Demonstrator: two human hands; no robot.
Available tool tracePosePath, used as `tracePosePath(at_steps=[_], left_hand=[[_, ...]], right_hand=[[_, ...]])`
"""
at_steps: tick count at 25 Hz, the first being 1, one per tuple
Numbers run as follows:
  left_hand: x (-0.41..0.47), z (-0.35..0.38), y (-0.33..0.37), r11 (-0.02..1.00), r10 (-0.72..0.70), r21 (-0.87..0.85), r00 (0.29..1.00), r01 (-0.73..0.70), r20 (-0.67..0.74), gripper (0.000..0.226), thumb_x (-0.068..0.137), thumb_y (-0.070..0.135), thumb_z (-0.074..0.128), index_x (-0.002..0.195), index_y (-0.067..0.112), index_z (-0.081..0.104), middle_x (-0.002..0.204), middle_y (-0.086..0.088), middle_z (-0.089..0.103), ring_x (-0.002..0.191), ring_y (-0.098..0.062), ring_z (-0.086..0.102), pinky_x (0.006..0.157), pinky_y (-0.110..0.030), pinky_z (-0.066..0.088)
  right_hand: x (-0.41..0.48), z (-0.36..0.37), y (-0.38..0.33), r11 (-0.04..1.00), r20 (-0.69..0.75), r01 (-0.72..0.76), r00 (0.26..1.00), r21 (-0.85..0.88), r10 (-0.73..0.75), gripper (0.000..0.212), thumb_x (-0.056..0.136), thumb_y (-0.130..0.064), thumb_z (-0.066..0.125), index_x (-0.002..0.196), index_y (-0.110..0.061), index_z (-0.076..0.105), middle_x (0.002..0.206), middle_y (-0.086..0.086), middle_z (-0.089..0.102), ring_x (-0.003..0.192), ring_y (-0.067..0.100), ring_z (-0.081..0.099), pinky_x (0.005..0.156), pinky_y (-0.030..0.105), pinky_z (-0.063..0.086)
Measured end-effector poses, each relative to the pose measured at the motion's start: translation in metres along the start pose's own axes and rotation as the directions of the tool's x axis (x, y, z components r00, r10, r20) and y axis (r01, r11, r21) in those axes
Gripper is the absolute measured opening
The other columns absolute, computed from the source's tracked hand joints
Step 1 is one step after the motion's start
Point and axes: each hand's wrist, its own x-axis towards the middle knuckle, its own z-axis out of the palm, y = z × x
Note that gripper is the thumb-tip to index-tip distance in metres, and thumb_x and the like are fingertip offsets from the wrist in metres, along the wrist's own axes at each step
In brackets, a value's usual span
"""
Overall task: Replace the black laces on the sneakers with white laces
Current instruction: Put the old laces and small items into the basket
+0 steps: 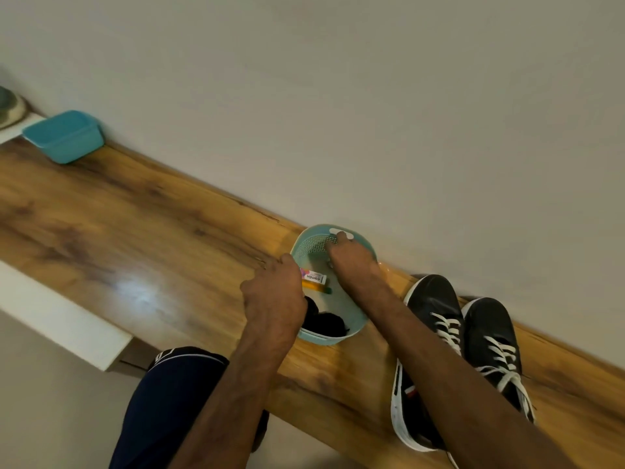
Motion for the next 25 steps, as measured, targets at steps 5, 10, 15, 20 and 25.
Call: tracePosePath(at_steps=[5,10,15,20,25], left_hand=[[0.000,0.005,0.002,0.999,-0.001,0.042,1.000,0.001,0.002,0.051,0.092,0.026,0.065,0.133,0.011,0.038,0.126,-0.008,0.054,0.108,-0.021,0.059,0.074,-0.033,0.043],[-0.001,0.005,0.003,0.998,-0.002,0.057,1.000,0.002,0.002,0.052,0.091,0.022,0.066,0.133,0.012,0.037,0.127,-0.009,0.054,0.108,-0.021,0.059,0.071,-0.032,0.038],[-0.001,0.003,0.003,0.999,0.010,0.049,1.000,-0.011,0.018,0.054,0.090,0.021,0.066,0.135,0.012,0.036,0.129,-0.009,0.052,0.111,-0.021,0.057,0.077,-0.033,0.046],[0.001,0.004,0.000,0.998,0.003,0.060,1.000,-0.003,-0.003,0.050,0.090,0.019,0.064,0.132,0.013,0.037,0.129,-0.008,0.051,0.110,-0.021,0.057,0.071,-0.032,0.038],[0.002,0.004,0.003,0.998,0.004,0.069,1.000,-0.005,0.020,0.052,0.089,0.014,0.064,0.133,0.011,0.038,0.128,-0.008,0.053,0.110,-0.021,0.058,0.071,-0.032,0.036]], right_hand=[[-0.006,0.000,-0.002,0.999,-0.005,0.000,1.000,-0.033,0.000,0.049,0.093,0.002,0.056,0.139,-0.001,0.040,0.137,0.018,0.049,0.120,0.032,0.056,0.090,0.041,0.052],[-0.010,0.006,0.002,0.998,0.041,-0.058,0.997,-0.040,0.060,0.033,0.094,0.000,0.054,0.127,-0.001,0.055,0.125,0.017,0.061,0.110,0.031,0.064,0.083,0.041,0.055],[-0.015,-0.010,0.000,1.000,0.125,-0.016,0.992,-0.011,0.017,0.024,0.092,0.001,0.054,0.114,0.001,0.064,0.118,0.018,0.065,0.108,0.033,0.065,0.084,0.039,0.054],[-0.032,-0.026,0.036,0.906,-0.263,-0.099,0.939,0.411,0.222,0.024,0.085,-0.007,0.067,0.108,-0.009,0.065,0.110,0.012,0.062,0.099,0.031,0.059,0.081,0.035,0.045],[-0.052,0.002,0.094,0.748,-0.074,-0.347,0.882,0.565,0.465,0.049,0.084,-0.009,0.074,0.130,-0.011,0.059,0.128,0.013,0.059,0.114,0.031,0.059,0.097,0.036,0.044]])
